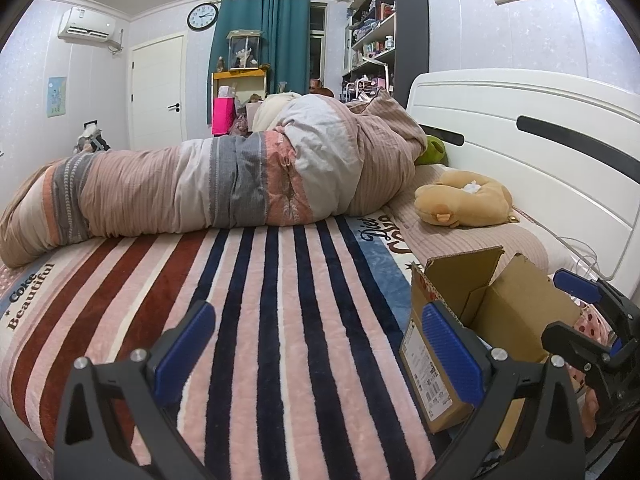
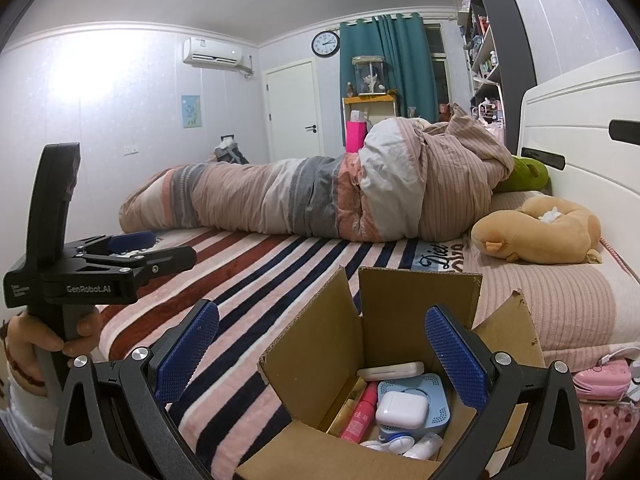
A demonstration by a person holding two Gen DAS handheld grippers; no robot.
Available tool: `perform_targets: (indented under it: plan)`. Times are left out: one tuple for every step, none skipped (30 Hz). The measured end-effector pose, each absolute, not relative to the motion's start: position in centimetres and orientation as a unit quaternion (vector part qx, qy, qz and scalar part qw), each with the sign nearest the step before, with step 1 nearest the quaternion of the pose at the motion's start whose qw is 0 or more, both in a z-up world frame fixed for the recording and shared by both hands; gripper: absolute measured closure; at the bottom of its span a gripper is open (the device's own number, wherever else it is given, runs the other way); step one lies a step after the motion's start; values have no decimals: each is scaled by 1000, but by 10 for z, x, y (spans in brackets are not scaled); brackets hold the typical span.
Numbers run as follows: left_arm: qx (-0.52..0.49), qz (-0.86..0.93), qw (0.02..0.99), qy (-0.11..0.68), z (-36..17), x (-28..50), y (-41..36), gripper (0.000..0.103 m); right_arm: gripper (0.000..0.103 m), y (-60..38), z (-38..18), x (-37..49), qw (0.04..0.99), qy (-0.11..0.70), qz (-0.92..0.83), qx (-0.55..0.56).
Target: Organize rigid objects
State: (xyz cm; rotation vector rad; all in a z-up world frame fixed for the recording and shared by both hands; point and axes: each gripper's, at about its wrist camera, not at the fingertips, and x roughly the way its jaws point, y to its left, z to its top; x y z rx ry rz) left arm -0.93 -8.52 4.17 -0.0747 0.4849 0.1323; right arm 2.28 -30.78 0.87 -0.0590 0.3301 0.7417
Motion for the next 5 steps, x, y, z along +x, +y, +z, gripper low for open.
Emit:
perform_targets:
  plan:
    - [-36, 65, 968, 240, 42, -9, -85, 1, 0, -308, 9, 23, 919, 161, 360, -29]
    - [-36, 65, 968, 240, 42, -9, -85, 1, 0, -308, 9, 23, 919, 161, 360, -29]
    - [-36, 65, 968, 240, 42, -9, -85, 1, 0, -308, 9, 23, 919, 161, 358, -29]
    - [-36, 65, 968, 241, 42, -10, -85, 1, 0, -309, 10, 24, 920, 162, 357, -28]
    - [-36, 65, 968, 240, 42, -10, -85, 1, 0, -310, 10, 24, 920, 162, 357, -27]
